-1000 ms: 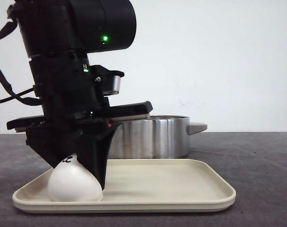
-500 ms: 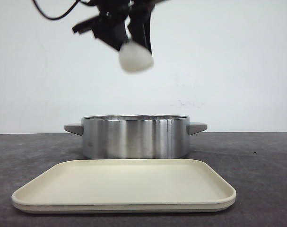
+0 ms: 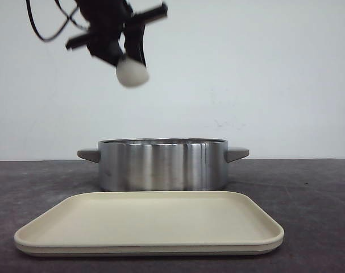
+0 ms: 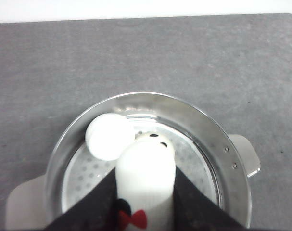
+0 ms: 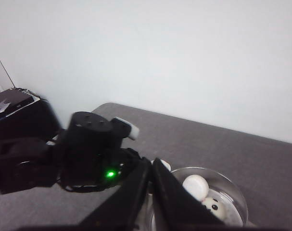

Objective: Steam buns
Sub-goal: 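Lift the bun with the left gripper over the steamer pot, then open the left gripper to drop the bun into the pot, raise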

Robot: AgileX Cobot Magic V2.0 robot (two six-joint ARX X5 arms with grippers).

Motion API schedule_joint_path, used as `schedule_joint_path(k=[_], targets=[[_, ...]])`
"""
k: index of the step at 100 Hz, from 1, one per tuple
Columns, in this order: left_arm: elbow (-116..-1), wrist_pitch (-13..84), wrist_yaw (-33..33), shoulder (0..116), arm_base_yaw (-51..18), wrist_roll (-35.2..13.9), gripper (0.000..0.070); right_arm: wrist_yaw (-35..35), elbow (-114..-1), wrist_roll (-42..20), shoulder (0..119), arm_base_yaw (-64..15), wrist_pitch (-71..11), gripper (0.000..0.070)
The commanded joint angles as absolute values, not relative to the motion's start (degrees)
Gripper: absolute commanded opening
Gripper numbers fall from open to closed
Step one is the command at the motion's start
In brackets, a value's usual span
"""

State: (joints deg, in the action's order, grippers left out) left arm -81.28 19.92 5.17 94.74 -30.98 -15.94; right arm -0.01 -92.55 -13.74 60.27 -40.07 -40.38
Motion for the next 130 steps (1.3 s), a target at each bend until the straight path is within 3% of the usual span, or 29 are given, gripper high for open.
schedule_joint_path(k=[1,23,32,38,47,56,64,91,104,130], targets=[[-82.50,19.29,3.86,97.78,-30.92,-15.22,0.0009,0.05,-93.76,-14.17,61.28,-40.53,-40.82,0.0007],[-82.54,19.97,3.86,104.44,-30.61,-14.22,0.0012,0.03,-93.76,-14.35,62.57,-40.60,-44.82,0.0007],[-82.56,20.03,3.84,106.45,-30.68,-14.39,0.0045,0.05,-93.76,-14.41,62.89,-40.86,-45.89,0.0007],[-82.56,20.14,3.51,107.55,-30.68,-14.59,0.0126,0.08,-93.76,-14.41,62.89,-41.17,-46.19,0.0007],[-82.56,21.23,2.96,108.51,-30.72,-14.57,0.0321,0.08,-93.76,-14.44,62.89,-41.52,-46.19,0.0007],[-82.56,22.00,2.94,108.86,-30.76,-14.57,0.0440,0.08,-93.76,-14.55,62.89,-41.58,-46.17,0.0007],[-82.56,22.02,2.94,108.86,-30.76,-14.46,0.0480,0.08,-93.76,-14.55,62.89,-41.58,-46.15,0.0006],[-85.62,24.99,2.48,108.62,-30.76,-14.52,0.0512,0.49,-93.76,-14.50,62.89,-41.60,-46.13,0.0007],[-89.41,29.32,2.55,107.11,-30.76,-14.59,0.0488,2.48,-93.73,-13.89,62.89,-41.60,-46.50,0.0007],[-89.56,33.12,9.21,93.51,-31.68,-17.54,0.0038,6.55,-93.17,-10.96,62.92,-41.60,-46.74,0.0007]])
